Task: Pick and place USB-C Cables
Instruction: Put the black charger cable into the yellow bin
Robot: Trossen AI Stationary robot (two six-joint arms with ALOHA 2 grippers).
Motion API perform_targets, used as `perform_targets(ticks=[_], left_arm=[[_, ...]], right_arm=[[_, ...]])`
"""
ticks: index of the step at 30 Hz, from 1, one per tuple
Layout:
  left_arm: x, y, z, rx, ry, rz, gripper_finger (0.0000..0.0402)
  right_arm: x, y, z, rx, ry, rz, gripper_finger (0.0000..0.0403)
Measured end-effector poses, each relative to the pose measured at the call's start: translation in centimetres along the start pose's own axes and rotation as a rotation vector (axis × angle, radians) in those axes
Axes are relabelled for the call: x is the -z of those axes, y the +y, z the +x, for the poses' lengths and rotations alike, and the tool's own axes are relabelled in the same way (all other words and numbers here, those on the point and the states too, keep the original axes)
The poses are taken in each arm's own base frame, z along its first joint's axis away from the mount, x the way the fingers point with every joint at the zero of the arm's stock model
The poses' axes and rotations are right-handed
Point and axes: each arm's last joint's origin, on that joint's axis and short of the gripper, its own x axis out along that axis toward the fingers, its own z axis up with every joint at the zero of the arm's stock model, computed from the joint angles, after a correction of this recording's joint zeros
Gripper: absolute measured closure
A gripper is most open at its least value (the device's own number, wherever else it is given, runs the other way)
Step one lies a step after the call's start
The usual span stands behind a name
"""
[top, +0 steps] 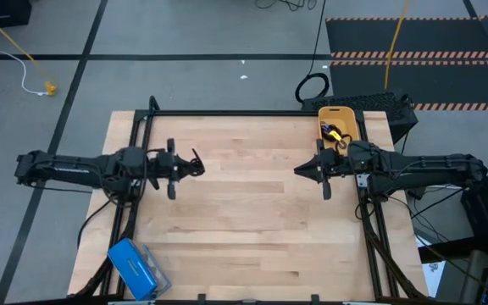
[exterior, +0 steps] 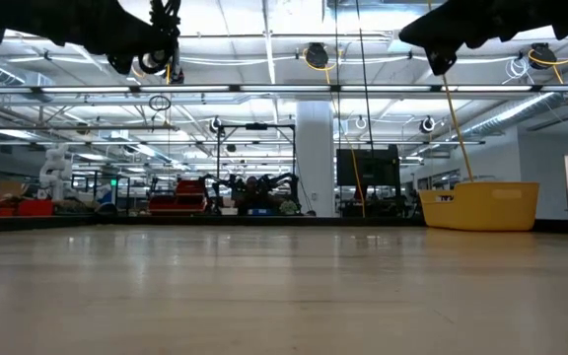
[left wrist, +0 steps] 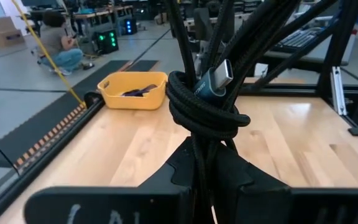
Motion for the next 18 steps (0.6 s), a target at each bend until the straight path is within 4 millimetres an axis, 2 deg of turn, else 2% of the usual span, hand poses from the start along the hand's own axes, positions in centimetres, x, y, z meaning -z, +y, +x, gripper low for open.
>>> perform_targets(ticks=[9, 18], left_arm=[[-0.3, 0.0, 0.6, 0.002, -0.054, -0.033, 0.0371], [0.5, -0.4, 4.4, 0.001, -0.083, -0.014, 0.0371]], right_arm=[[0.0, -0.1, 0.8, 0.003, -0.010, -0.012, 0.0376], [-0.2, -0.4, 3.0, 0.013, -0.065, -0.038, 0.0376]])
